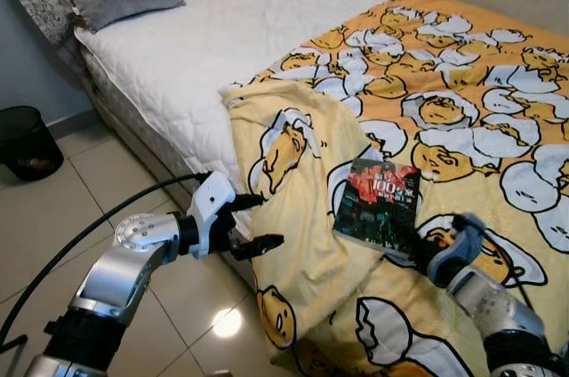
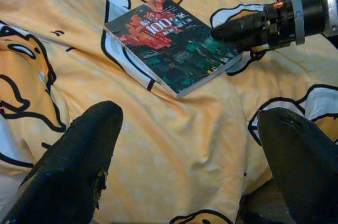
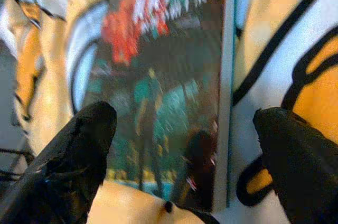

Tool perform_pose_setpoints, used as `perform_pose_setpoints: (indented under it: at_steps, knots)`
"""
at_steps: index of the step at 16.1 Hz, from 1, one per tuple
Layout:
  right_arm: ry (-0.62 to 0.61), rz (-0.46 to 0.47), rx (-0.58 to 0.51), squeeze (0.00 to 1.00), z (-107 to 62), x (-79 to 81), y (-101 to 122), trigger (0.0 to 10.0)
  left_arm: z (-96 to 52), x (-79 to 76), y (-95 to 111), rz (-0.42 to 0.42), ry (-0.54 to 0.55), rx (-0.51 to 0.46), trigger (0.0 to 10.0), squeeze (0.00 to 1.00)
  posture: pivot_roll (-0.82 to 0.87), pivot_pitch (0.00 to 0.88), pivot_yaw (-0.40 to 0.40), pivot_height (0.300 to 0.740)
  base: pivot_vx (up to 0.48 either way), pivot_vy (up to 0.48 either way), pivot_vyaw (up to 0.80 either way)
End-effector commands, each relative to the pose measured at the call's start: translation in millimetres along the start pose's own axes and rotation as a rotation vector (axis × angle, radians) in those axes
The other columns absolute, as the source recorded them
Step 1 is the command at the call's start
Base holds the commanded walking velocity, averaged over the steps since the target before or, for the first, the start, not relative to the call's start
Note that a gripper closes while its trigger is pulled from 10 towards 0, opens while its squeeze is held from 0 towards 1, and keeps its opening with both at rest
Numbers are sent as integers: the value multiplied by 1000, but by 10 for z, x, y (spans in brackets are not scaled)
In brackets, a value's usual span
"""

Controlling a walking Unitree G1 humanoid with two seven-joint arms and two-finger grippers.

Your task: Clean up the room

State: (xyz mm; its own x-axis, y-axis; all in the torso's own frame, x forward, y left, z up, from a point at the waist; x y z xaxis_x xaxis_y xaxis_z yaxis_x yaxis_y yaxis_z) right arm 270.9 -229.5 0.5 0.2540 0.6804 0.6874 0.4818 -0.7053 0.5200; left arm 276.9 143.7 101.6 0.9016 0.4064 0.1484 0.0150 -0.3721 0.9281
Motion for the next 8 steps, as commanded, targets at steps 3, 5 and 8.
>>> perform_pose_setpoints:
  at_steps: [3,5,8]
  knots:
    - [9,4,85,0,52,-22,-99,10000,-25,-4,17,18,-23,9,10000,827,-29,0,4,740,0,0,0]
    - [-14,-5,117,0,68,-65,-167,10000,-31,-9,16,19,-26,10,10000,827,-29,0,4,740,0,0,0]
    - [66,129,65,0,108,61,-72,10000,-23,8,25,22,-25,10,10000,831,-30,0,2,740,0,0,0]
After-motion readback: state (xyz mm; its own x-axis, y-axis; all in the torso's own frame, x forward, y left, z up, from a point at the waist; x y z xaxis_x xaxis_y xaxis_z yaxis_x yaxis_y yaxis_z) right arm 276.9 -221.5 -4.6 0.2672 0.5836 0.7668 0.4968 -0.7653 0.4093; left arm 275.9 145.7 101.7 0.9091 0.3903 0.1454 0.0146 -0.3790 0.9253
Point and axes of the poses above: a point about 5 cm out from each wrist's last joint towards the gripper, its own z axis pointing out of the wrist towards the gripper, its own y axis along the axis of the wrist's last joint, x = y × z, the point moved 1 cm from there along z, pointing out of the wrist towards the gripper, and after that the axes turned 10 degrees about z, right-handed, at the moved point
